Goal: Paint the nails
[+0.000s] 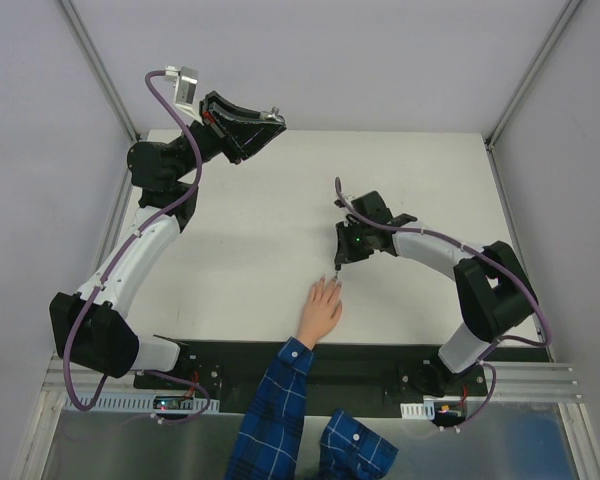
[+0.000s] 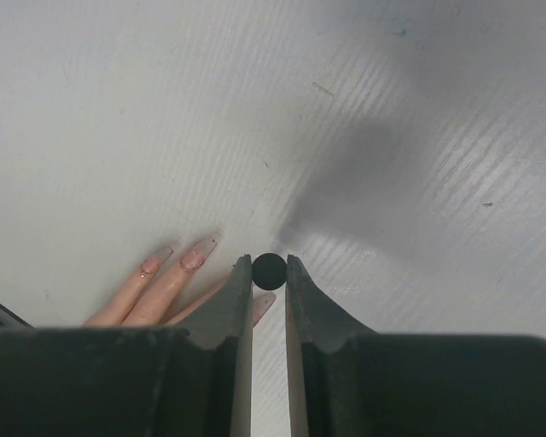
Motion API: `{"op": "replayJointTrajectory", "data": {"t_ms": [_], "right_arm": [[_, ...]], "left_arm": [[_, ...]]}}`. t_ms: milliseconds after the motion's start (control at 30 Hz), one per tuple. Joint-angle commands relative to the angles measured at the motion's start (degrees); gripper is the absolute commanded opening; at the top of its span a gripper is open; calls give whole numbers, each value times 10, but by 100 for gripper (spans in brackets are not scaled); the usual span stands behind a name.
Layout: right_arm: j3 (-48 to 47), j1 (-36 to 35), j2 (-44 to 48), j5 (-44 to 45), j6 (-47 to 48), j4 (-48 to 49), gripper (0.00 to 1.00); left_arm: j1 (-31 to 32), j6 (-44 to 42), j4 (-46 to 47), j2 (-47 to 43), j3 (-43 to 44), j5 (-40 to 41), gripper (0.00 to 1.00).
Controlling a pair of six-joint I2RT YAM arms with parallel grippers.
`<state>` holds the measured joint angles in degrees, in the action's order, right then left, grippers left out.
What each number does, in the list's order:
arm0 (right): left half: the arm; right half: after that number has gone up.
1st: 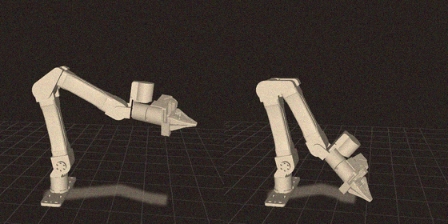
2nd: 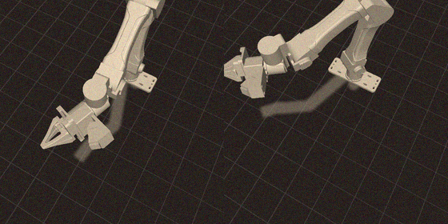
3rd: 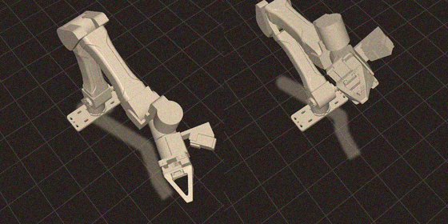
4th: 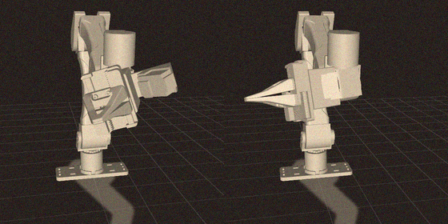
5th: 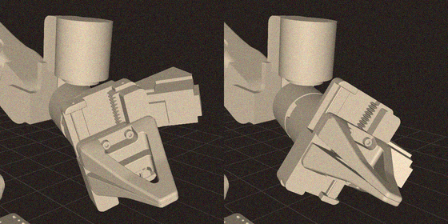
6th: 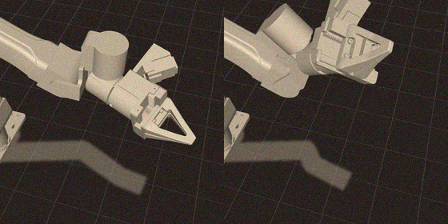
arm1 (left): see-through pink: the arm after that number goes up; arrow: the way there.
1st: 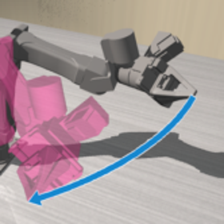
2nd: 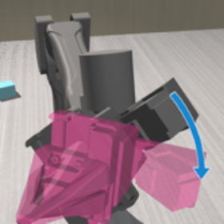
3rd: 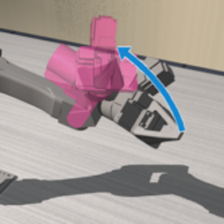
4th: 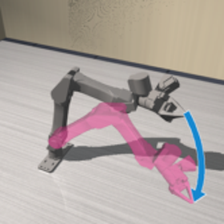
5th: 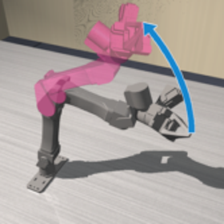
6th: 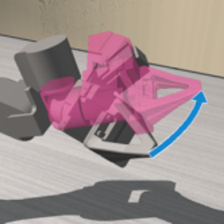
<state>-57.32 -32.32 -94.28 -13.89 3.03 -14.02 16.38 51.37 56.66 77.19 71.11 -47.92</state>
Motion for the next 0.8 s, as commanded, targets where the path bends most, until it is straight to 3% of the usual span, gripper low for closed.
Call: {"op": "replayJointTrajectory", "data": {"t_ms": [0, 767], "right_arm": [[-4, 7, 1, 4, -6, -1, 0], [22, -22, 46, -12, 8, 0, 0]], "left_arm": [[-8, -10, 28, -1, 25, -8, 0], [-8, -13, 33, -9, 17, -6, 0]]}}
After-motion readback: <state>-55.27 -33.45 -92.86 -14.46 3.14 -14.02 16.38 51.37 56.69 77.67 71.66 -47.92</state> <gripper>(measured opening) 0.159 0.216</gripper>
